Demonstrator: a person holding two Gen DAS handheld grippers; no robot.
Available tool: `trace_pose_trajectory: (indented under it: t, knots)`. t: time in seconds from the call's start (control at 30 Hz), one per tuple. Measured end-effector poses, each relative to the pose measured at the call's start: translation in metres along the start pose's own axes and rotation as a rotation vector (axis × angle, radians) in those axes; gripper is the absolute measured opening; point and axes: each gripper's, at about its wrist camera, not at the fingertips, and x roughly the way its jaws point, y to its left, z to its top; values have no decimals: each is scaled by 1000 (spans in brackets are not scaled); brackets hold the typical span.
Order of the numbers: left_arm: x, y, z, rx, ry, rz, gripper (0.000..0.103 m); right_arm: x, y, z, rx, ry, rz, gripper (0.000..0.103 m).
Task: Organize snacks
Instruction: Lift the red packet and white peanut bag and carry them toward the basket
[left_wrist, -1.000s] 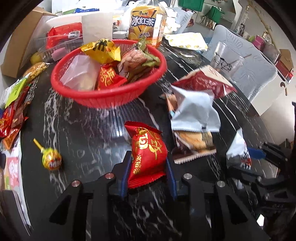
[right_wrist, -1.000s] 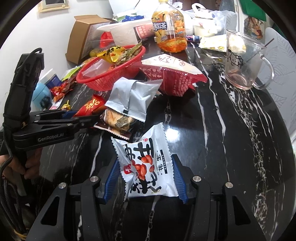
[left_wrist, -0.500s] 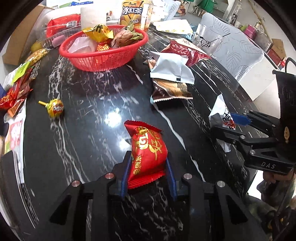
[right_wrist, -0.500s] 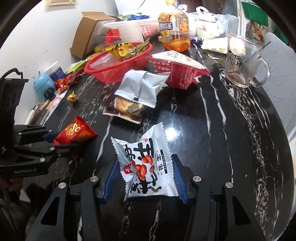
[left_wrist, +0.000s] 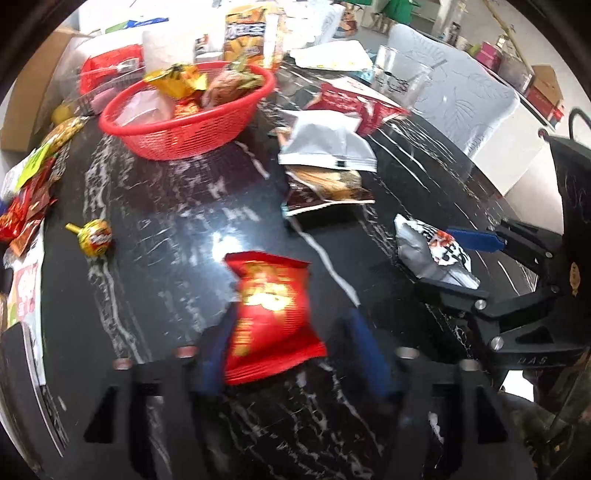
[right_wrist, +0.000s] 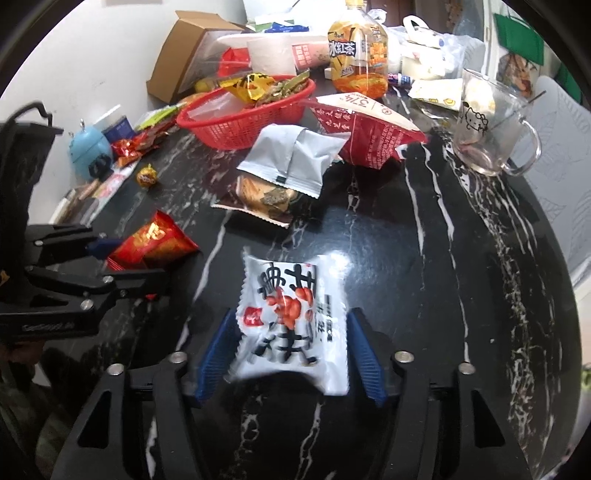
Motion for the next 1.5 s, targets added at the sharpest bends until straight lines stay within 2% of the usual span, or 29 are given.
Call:
trace_pose_trajectory:
  t: [0.03,0.27,0.3,0.37,0.43,0.47,0.53,0.57,0.67,0.8,0.93,1.17,1.5]
  knots:
    - [0,-2,-1,7,-1,7,76,0,1,0,-10,0,-6,71]
    - [4,3,4,-13,-42,21,75,1,0,0,-16,-1,-4,74]
    - [4,3,5,-12,-46,32,71,2,1,1,-15,-1,-3,76]
    - [5,2,6,6,-55,95,45,4,2,3,-24,-2,-15,76]
    - [4,4,9,3,-54,103,36,6,5,4,-40,-2,-30,76]
    - [4,5,10,-5,-53,103,35,7,6,4,-51,-1,-46,75]
    - [4,5,10,-4,-52,102,34,7,9,5,-78,-3,-79,60]
    - [4,5,10,-4,-53,97,34,6,9,7,-76,-1,-63,44]
    - [3,7,9,-11,-53,79,34,5,11,8,-87,-10,-46,34]
    - [1,7,7,-32,-47,49,34,4,10,8,-67,-15,-22,33]
    - [-2,6,5,-45,-41,21,34,2,8,7,-22,-9,76,33]
    - [-13,0,-1,-46,-65,2,34,-4,18,1,-17,-20,104,32]
    - [-43,-9,-20,-45,-139,-5,34,-25,36,-11,-23,-71,134,32]
